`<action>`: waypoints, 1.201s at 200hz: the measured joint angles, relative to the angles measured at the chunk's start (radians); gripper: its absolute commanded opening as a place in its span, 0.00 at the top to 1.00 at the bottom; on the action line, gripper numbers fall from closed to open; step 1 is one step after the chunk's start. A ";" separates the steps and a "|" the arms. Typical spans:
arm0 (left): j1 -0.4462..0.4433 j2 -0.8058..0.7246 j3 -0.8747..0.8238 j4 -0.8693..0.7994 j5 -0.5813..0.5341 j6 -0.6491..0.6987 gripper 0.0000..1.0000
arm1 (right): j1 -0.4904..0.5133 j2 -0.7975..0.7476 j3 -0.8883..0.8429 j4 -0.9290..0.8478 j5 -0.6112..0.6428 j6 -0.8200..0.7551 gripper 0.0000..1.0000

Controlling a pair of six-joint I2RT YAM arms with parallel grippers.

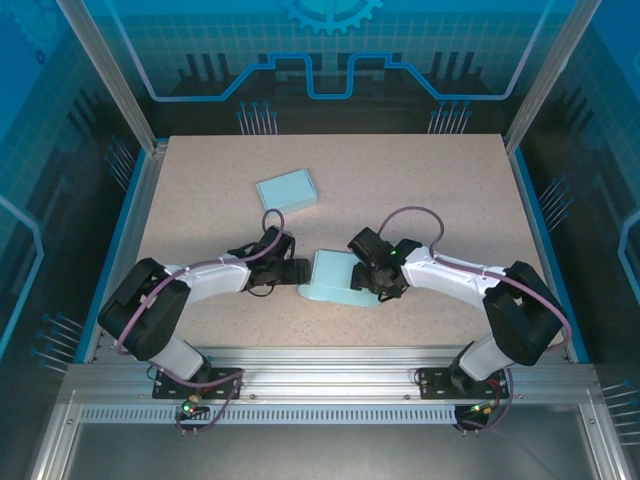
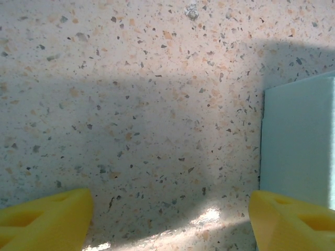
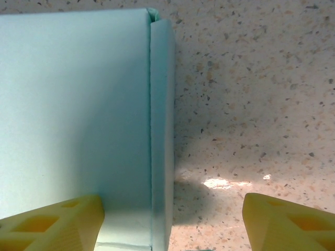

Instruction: Fold the paper box

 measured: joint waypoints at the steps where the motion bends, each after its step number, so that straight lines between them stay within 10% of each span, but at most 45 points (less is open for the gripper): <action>1: 0.000 0.000 0.000 0.000 0.000 -0.001 0.21 | 0.000 0.000 0.001 0.000 0.000 0.000 0.29; 81: -0.008 -0.135 -0.010 -0.010 -0.037 -0.040 0.18 | -0.003 0.022 0.026 0.010 0.003 -0.013 0.23; 146: -0.034 -0.149 -0.006 0.011 -0.025 -0.034 0.36 | -0.006 -0.066 0.019 0.008 0.004 -0.049 0.00; 240: -0.029 -0.024 0.000 0.098 0.058 -0.043 0.49 | -0.049 -0.165 -0.123 0.124 -0.058 -0.048 0.00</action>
